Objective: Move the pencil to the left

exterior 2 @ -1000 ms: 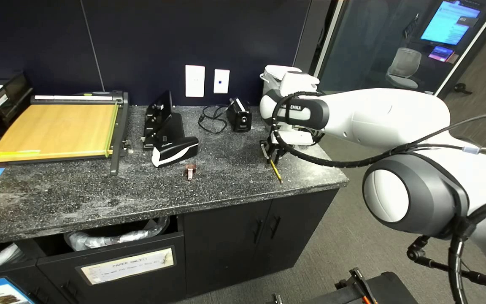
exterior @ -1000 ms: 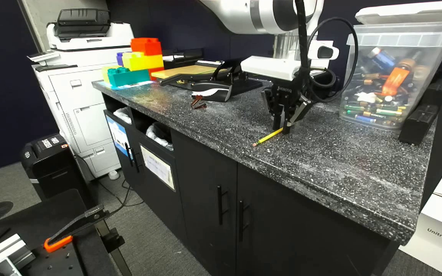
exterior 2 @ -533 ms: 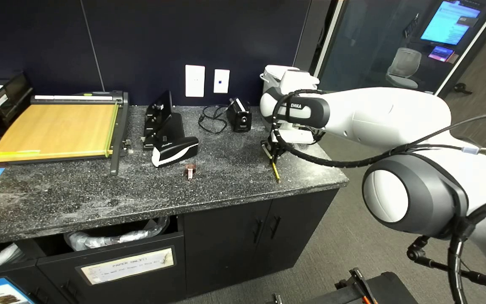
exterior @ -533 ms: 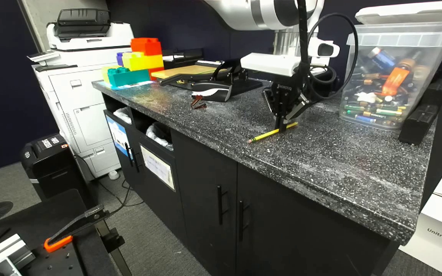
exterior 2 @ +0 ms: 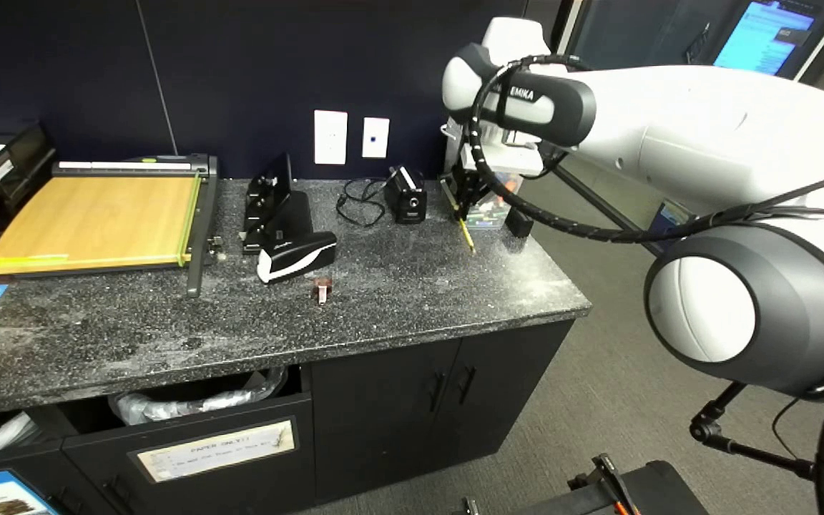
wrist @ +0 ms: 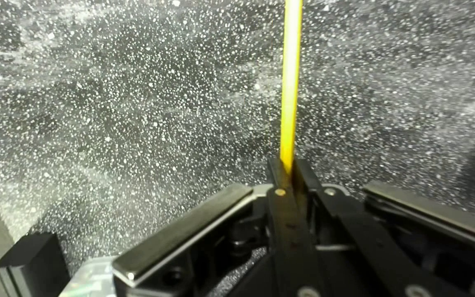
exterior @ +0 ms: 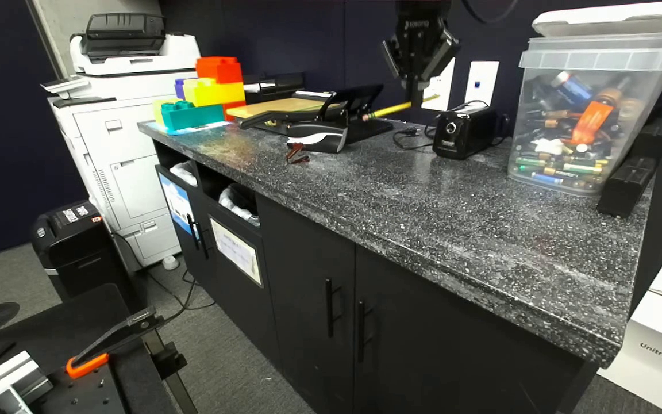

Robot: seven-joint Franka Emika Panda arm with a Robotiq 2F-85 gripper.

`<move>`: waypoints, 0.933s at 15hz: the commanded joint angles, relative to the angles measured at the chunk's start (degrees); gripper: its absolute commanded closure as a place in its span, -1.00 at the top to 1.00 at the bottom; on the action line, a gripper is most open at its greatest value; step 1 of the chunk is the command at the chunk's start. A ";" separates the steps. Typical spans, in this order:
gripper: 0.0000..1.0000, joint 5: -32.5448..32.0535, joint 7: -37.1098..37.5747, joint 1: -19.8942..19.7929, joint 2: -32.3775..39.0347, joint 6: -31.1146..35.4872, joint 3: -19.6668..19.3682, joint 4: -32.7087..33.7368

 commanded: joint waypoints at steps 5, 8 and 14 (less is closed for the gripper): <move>-0.96 -0.20 2.37 1.54 7.87 -8.56 -0.21 12.61; -0.96 -1.14 3.32 1.89 12.36 -8.79 0.64 16.75; -0.96 0.03 3.28 3.29 15.63 -7.03 0.33 17.13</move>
